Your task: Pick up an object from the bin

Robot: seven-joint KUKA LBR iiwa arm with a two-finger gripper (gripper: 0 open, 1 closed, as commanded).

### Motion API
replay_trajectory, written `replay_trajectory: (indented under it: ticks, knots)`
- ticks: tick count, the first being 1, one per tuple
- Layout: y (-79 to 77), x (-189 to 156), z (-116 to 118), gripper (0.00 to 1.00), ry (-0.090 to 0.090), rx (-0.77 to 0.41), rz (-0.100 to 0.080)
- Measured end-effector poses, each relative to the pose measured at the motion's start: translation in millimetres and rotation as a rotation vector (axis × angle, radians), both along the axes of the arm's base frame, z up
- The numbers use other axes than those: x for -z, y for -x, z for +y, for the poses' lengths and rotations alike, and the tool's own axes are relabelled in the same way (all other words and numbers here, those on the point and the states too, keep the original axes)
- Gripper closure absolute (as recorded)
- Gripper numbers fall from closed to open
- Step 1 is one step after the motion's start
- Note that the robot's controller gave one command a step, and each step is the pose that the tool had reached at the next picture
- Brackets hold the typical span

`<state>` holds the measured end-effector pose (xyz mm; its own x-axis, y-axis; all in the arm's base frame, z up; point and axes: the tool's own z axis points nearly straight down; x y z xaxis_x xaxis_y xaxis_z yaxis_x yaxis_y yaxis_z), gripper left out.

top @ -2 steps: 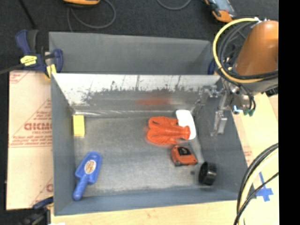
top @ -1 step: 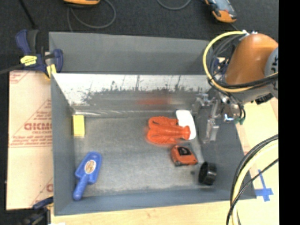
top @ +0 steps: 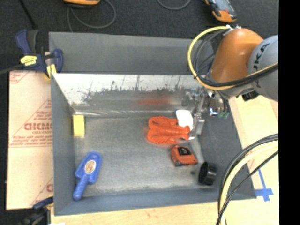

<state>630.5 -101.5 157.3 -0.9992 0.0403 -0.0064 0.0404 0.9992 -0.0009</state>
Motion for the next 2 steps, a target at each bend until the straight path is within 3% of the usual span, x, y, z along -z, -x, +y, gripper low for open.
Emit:
replay_trajectory:
  ticks: [1, 2]
  knots:
    - [-7.6, 25, 22, 0.0, 0.0, -0.047, 0.001]
    - [-16.2, 43, 33, 0.0, 0.003, -0.343, 0.0]
